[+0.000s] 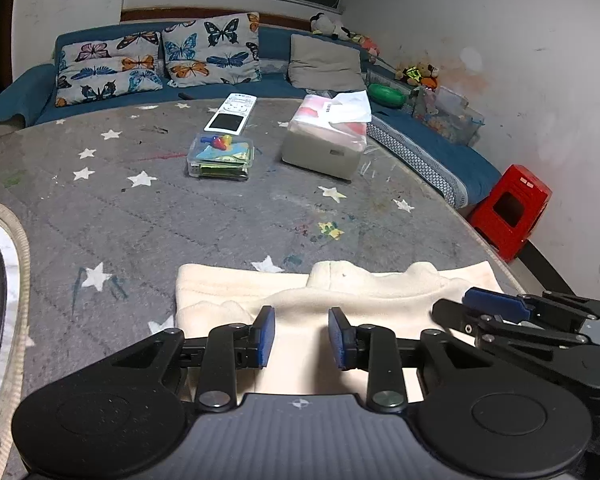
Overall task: Fold clothes
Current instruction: 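Lay the folded edge down and open both grippers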
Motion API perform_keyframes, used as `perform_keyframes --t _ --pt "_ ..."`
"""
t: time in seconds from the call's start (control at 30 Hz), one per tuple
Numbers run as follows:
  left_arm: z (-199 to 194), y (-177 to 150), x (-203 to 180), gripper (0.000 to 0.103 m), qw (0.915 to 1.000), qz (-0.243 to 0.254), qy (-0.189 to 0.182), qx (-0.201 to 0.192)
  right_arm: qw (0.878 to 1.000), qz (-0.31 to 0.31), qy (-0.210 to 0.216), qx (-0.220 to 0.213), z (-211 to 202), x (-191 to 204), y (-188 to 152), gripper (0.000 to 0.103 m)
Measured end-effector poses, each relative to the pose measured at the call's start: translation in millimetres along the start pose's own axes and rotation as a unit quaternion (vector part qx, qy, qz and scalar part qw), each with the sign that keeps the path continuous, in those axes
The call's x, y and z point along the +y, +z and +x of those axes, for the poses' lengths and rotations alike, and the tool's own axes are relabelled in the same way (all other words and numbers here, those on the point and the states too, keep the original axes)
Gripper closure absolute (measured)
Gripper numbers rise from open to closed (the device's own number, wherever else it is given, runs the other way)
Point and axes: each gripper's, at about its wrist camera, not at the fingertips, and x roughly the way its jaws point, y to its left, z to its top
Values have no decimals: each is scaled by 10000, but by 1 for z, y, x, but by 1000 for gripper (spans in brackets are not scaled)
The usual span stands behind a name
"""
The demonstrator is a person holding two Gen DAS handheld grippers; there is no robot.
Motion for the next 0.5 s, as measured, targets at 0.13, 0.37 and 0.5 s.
perform_keyframes --t 0.13,0.37,0.5 --pt "-11 -6 0 70 10000 39 -30 -26 9999 -89 76 17 -14 7 -9 65" --pt "-27 -18 1 69 9999 99 -16 -87 9998 -85 201 -20 -42 15 -28 62" --pt "-37 -26 2 68 9997 160 -3 -166 9997 -125 177 -69 -57 17 -38 62"
